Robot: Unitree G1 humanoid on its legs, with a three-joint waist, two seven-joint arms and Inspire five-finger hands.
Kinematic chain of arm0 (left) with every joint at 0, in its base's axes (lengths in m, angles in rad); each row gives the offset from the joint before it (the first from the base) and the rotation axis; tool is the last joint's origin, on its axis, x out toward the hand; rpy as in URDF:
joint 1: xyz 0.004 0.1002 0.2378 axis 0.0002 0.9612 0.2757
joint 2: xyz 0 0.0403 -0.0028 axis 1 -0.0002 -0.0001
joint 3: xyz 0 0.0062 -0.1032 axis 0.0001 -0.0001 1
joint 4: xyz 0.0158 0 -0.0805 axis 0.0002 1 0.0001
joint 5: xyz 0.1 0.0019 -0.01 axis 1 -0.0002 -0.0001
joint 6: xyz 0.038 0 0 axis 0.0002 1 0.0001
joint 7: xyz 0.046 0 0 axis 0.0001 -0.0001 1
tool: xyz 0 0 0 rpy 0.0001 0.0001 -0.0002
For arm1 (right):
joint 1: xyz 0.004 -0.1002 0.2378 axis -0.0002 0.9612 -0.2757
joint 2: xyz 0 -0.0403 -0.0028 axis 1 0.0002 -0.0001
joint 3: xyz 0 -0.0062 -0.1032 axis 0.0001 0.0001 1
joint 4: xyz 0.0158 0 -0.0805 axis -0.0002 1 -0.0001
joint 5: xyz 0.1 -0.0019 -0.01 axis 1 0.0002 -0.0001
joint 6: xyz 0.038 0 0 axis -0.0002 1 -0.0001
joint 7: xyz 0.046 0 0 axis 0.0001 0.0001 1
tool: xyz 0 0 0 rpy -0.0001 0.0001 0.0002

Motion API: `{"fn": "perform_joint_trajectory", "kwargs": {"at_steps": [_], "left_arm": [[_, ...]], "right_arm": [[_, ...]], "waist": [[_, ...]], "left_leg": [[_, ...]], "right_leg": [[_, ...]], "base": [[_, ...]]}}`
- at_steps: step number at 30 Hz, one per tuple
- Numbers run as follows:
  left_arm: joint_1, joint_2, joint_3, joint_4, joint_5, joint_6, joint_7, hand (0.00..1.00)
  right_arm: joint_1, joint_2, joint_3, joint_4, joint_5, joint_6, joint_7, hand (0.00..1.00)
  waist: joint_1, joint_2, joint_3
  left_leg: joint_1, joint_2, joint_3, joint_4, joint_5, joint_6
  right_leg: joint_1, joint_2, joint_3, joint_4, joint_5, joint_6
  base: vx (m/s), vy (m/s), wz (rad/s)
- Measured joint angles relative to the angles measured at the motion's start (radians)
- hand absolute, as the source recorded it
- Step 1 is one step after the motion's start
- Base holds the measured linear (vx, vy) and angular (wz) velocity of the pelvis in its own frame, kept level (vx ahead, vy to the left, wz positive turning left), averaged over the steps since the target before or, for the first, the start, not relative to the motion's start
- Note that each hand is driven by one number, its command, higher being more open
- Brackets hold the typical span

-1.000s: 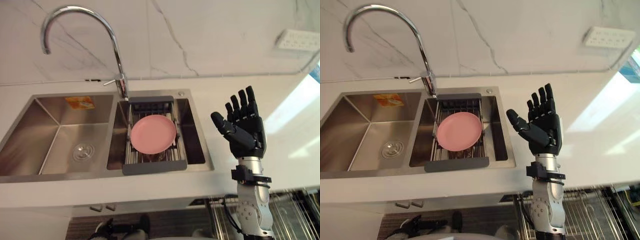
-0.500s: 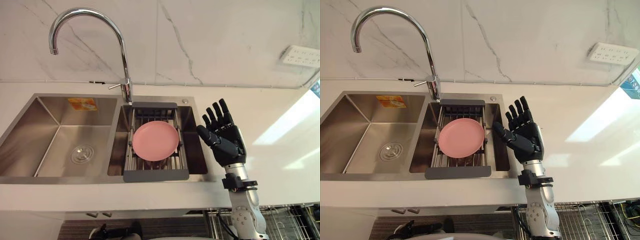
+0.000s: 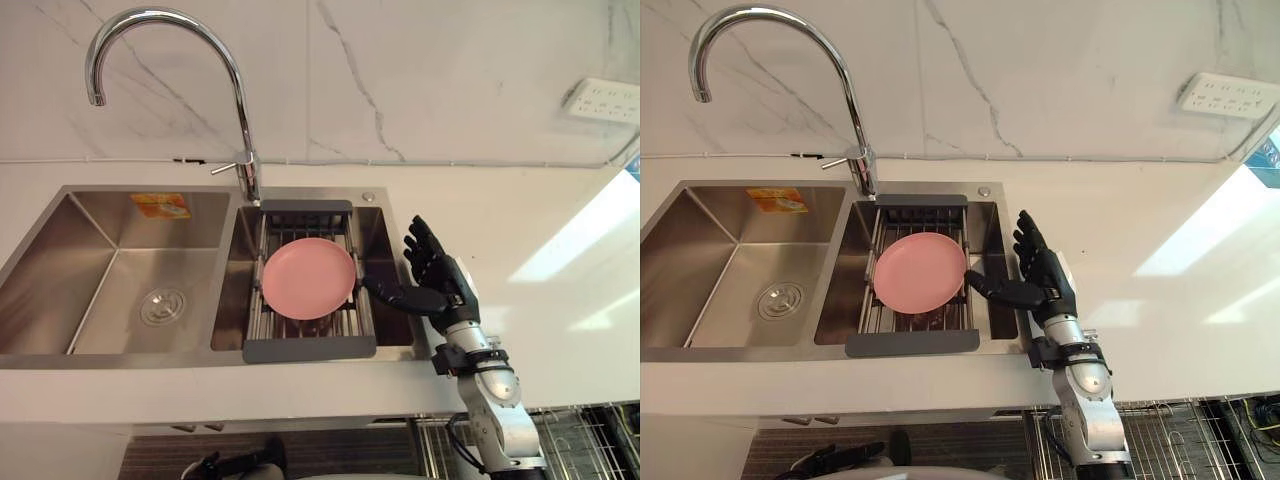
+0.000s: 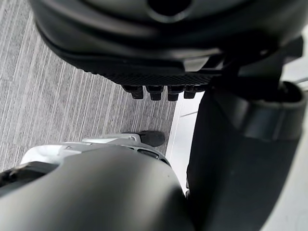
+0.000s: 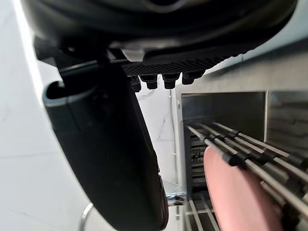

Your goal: Walk over to the sink, pick up the cup, carry it to the dishwasher, place the cup inside the dishwasher, then close the dishwasher door

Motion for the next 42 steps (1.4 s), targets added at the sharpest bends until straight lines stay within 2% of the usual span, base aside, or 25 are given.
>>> {"fn": "perform_joint_trajectory", "kwargs": {"at_steps": [6, 10, 16, 17, 26, 33, 37, 42], "left_arm": [[0.0, 0.002, 0.001, 0.0, 0.003, 0.001, 0.011, 1.0], [0.004, 0.0, 0.001, 0.001, 0.018, 0.009, 0.017, 1.0], [0.01, -0.005, 0.0, 0.002, 0.021, 0.007, 0.017, 1.0], [0.011, -0.006, 0.0, 0.002, 0.021, 0.007, 0.017, 1.0], [0.014, -0.005, 0.001, -0.002, 0.018, 0.007, 0.013, 1.0], [0.016, -0.004, 0.002, -0.009, 0.018, 0.016, 0.008, 1.0], [0.016, -0.004, 0.002, -0.01, 0.019, 0.016, 0.002, 1.0], [0.017, -0.005, 0.002, -0.01, 0.02, 0.019, -0.001, 1.0]], "right_arm": [[-0.012, -0.032, 0.002, -0.003, -0.196, 0.009, 0.014, 1.0], [-0.025, -0.069, 0.036, -0.002, -0.302, 0.013, 0.044, 1.0], [-0.033, -0.094, 0.074, -0.001, -0.385, 0.013, 0.068, 1.0], [-0.033, -0.094, 0.083, -0.001, -0.399, 0.013, 0.069, 1.0], [-0.042, -0.137, 0.097, -0.001, -0.55, -0.001, 0.077, 1.0], [-0.093, -0.168, 0.131, 0.0, -0.657, -0.005, 0.082, 1.0], [-0.153, -0.171, 0.139, 0.032, -0.729, -0.007, 0.063, 1.0], [-0.187, -0.188, 0.17, 0.045, -0.766, -0.006, 0.062, 1.0]], "waist": [[-0.001, 0.001, -0.004], [0.0, 0.002, -0.027], [-0.001, 0.012, -0.041], [-0.001, 0.013, -0.041], [-0.005, 0.012, -0.043], [-0.001, 0.01, -0.046], [0.001, 0.011, -0.048], [0.003, 0.013, -0.049]], "left_leg": [[0.0, -0.007, 0.009, 0.0, 0.0, -0.006], [0.003, -0.011, 0.001, 0.0, 0.004, -0.002], [-0.001, -0.01, -0.022, 0.0, 0.006, -0.008], [-0.001, -0.01, -0.023, 0.0, 0.001, -0.001], [-0.015, -0.014, -0.016, 0.0, 0.0, 0.0], [-0.017, -0.017, -0.026, 0.0, 0.009, -0.003], [-0.015, -0.018, -0.04, 0.0, 0.018, 0.006], [-0.014, -0.017, -0.06, 0.0, 0.021, 0.004]], "right_leg": [[0.0, -0.009, 0.0, -0.005, 0.005, 0.009], [0.003, -0.008, -0.017, -0.005, 0.007, 0.012], [0.013, -0.003, -0.038, -0.005, 0.007, 0.011], [0.017, -0.002, -0.04, -0.005, 0.007, 0.011], [0.018, -0.009, -0.067, -0.005, 0.007, 0.011], [0.018, -0.01, -0.078, 0.002, 0.007, 0.011], [0.02, -0.009, -0.09, 0.011, 0.007, 0.011], [0.027, -0.004, -0.108, 0.011, 0.007, 0.011]], "base": [[0.01, 0.003, -0.02], [0.01, -0.007, 0.04], [-0.03, -0.021, 0.11], [-0.05, -0.021, 0.03], [-0.02, -0.008, 0.09], [0.03, -0.012, 0.06], [0.02, -0.021, 0.1], [-0.02, -0.03, 0.07]]}}
